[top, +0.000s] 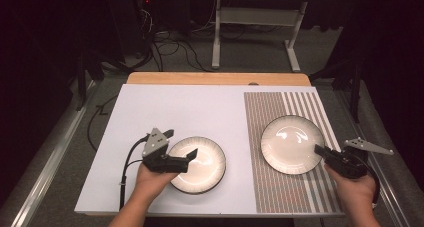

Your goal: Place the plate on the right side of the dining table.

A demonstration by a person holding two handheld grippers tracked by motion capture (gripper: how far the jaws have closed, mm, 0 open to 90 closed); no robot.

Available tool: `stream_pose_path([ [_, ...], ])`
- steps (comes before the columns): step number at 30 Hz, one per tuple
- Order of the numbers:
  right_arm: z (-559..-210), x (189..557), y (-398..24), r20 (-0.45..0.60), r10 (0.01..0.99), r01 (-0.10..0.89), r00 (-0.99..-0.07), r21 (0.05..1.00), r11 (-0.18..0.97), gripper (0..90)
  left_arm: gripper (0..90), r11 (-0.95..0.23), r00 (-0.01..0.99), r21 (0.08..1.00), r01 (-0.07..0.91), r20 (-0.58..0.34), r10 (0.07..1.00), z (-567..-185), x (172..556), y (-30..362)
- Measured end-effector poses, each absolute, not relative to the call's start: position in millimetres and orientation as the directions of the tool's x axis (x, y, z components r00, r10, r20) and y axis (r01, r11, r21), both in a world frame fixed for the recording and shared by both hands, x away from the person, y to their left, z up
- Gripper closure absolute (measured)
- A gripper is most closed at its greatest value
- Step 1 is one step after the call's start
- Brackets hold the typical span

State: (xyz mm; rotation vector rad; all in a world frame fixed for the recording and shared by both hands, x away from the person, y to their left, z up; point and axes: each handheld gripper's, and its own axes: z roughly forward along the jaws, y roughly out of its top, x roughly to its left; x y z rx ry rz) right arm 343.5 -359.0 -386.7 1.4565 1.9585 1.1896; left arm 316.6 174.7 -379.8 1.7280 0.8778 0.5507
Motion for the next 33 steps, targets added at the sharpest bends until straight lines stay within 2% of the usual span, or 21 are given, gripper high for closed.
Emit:
stream_pose_path([
  [6, -389, 349, -358, 0.160, 0.929, 0.576, -0.335, 0.815, 0.067, 83.0, 0.2, -0.150, 0.584, 0.949, 0.279, -0.044, 0.810, -383, 302, 210],
  [10, -389, 351, -356, 0.160, 0.934, 0.582, -0.320, 0.811, 0.061, 82.8, 0.2, -0.116, 0.572, 0.953, 0.280, -0.069, 0.817, -387, 298, 221],
  [18, -392, 357, -356, 0.166, 0.940, 0.594, -0.299, 0.803, 0.048, 82.0, 0.2, -0.169, 0.598, 0.946, 0.275, -0.030, 0.801, -391, 298, 217],
  [33, -395, 364, -356, 0.184, 0.946, 0.611, -0.265, 0.791, 0.017, 81.7, 0.2, -0.189, 0.599, 0.944, 0.270, -0.011, 0.801, -394, 297, 215],
])
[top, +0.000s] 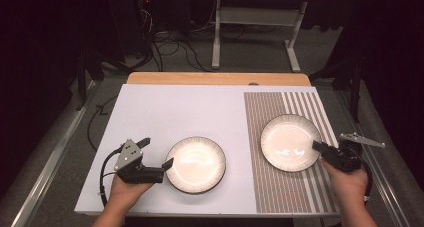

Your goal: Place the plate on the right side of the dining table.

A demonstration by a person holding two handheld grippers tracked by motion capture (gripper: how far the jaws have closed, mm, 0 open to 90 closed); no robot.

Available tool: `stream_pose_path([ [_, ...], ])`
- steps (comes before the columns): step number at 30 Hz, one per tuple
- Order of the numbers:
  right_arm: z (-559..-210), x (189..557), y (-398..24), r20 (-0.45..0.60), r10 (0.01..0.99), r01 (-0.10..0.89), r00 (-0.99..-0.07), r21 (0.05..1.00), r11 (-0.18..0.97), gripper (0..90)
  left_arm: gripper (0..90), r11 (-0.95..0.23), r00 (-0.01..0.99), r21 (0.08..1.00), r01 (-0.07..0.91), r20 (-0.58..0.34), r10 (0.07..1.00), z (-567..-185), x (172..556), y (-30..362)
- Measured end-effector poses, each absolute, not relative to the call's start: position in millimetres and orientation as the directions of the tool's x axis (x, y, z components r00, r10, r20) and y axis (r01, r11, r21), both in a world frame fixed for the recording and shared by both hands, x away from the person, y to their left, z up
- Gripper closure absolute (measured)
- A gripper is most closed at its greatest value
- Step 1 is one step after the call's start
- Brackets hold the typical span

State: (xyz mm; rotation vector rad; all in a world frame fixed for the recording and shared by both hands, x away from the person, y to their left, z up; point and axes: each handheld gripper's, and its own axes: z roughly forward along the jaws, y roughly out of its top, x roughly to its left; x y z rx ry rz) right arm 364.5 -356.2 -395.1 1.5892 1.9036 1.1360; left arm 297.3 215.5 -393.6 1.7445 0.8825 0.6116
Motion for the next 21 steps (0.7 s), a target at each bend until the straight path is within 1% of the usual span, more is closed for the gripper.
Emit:
stream_pose_path([
  [19, -407, 378, -363, 0.257, 0.943, 0.666, -0.210, 0.744, -0.054, 79.8, 0.2, -0.142, 0.590, 0.957, 0.251, -0.035, 0.806, -392, 295, 223],
  [21, -409, 379, -364, 0.248, 0.948, 0.669, -0.201, 0.742, -0.052, 80.0, 0.2, -0.139, 0.588, 0.958, 0.253, -0.038, 0.808, -392, 296, 224],
])
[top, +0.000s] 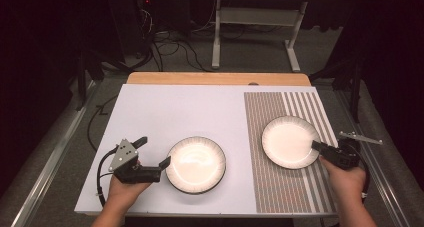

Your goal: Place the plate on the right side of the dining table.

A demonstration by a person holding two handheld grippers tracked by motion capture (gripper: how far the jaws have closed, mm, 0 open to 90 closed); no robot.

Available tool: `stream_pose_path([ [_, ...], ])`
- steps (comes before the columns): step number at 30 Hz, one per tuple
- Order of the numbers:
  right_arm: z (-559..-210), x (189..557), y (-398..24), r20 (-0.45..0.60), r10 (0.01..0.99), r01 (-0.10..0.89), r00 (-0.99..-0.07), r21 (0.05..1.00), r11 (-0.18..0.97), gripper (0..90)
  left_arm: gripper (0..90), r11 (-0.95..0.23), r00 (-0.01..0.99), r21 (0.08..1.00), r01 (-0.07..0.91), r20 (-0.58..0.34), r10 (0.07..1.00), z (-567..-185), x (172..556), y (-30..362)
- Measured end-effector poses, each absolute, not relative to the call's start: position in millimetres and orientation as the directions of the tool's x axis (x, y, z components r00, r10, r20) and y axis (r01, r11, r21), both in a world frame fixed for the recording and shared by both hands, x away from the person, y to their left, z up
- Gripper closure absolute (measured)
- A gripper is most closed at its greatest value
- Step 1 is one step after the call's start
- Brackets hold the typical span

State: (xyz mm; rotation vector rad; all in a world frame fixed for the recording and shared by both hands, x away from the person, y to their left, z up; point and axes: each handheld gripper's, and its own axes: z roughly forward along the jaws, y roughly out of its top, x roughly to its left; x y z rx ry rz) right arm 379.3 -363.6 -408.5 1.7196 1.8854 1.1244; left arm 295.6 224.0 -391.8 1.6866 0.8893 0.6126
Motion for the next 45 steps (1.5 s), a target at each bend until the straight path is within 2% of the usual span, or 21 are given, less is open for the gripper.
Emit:
stream_pose_path([
  [2, -411, 381, -364, 0.216, 0.959, 0.678, -0.183, 0.735, -0.036, 80.2, 0.2, -0.133, 0.586, 0.958, 0.253, -0.043, 0.809, -392, 296, 224],
  [6, -417, 385, -367, 0.226, 0.960, 0.683, -0.167, 0.728, -0.052, 80.2, 0.2, -0.135, 0.588, 0.957, 0.255, -0.043, 0.808, -392, 296, 224],
  [9, -417, 384, -365, 0.195, 0.967, 0.675, -0.167, 0.737, -0.032, 77.0, 0.2, -0.127, 0.585, 0.956, 0.264, -0.054, 0.809, -394, 297, 225],
  [13, -410, 378, -367, 0.159, 0.973, 0.619, -0.169, 0.785, -0.021, 60.0, 0.2, -0.118, 0.579, 0.956, 0.268, -0.061, 0.813, -394, 296, 228],
  [15, -406, 373, -367, 0.149, 0.971, 0.585, -0.187, 0.811, -0.012, 55.1, 0.2, -0.116, 0.574, 0.957, 0.267, -0.061, 0.816, -394, 296, 230],
  [24, -385, 352, -338, 0.032, 0.941, 0.419, -0.338, 0.900, 0.120, 28.8, 0.2, -0.099, 0.554, 0.960, 0.261, -0.065, 0.830, -392, 293, 236],
  [29, -376, 341, -307, 0.012, 0.894, 0.361, -0.448, 0.917, 0.168, 16.0, 0.2, -0.098, 0.551, 0.963, 0.251, -0.059, 0.832, -391, 290, 236],
  [30, -374, 336, -293, 0.000, 0.869, 0.332, -0.495, 0.924, 0.190, 12.9, 0.2, -0.098, 0.552, 0.963, 0.250, -0.059, 0.831, -391, 290, 236],
  [32, -373, 334, -288, -0.004, 0.862, 0.326, -0.508, 0.925, 0.197, 11.0, 0.2, -0.099, 0.552, 0.963, 0.249, -0.057, 0.832, -390, 289, 236],
  [35, -371, 328, -272, -0.003, 0.829, 0.299, -0.560, 0.932, 0.205, 2.0, 0.2, -0.095, 0.551, 0.966, 0.242, -0.056, 0.833, -390, 288, 235],
  [41, -370, 316, -251, -0.028, 0.796, 0.260, -0.605, 0.938, 0.231, 0.7, 0.2, -0.095, 0.567, 0.971, 0.221, -0.048, 0.823, -388, 287, 232],
  [45, -371, 314, -248, -0.024, 0.790, 0.270, -0.613, 0.933, 0.238, 0.6, 0.2, -0.089, 0.561, 0.972, 0.216, -0.049, 0.827, -387, 286, 233],
])
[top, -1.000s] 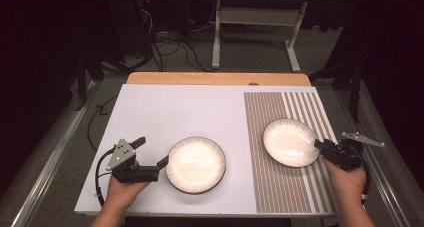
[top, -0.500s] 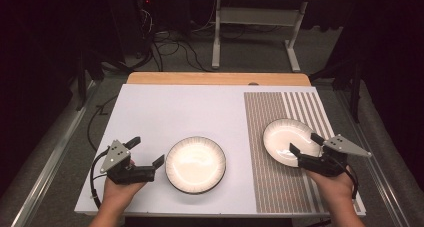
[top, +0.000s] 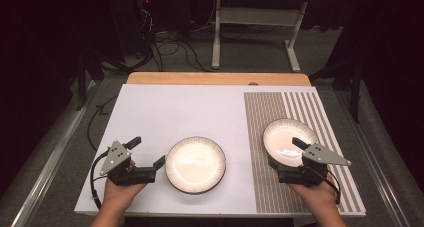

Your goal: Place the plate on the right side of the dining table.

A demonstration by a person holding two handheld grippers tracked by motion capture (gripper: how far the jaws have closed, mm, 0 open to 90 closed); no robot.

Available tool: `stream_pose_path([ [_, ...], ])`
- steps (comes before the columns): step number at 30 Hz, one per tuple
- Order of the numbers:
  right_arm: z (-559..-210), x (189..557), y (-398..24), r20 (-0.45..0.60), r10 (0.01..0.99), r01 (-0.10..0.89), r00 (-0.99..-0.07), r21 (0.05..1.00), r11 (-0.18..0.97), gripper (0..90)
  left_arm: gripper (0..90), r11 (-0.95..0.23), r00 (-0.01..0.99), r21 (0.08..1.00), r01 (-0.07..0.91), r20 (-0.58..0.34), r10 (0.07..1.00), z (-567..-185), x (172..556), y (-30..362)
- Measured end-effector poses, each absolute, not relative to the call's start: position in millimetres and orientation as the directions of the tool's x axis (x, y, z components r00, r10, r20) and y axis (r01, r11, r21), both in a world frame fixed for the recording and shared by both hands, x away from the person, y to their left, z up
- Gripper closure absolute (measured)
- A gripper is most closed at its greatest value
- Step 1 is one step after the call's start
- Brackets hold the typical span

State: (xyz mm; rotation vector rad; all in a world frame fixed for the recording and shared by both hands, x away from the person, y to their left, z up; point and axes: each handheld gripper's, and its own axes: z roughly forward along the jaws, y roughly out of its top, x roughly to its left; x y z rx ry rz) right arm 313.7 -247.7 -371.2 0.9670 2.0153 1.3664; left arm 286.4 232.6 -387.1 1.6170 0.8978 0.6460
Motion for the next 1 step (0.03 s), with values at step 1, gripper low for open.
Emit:
stream_pose_path([
  [1, -371.2, 313.5, -247.4, -0.029, 0.791, 0.270, -0.611, 0.932, 0.242, 0.6, 0.2, -0.088, 0.559, 0.972, 0.217, -0.050, 0.828, -387.2, 286.4, 232.8],
])
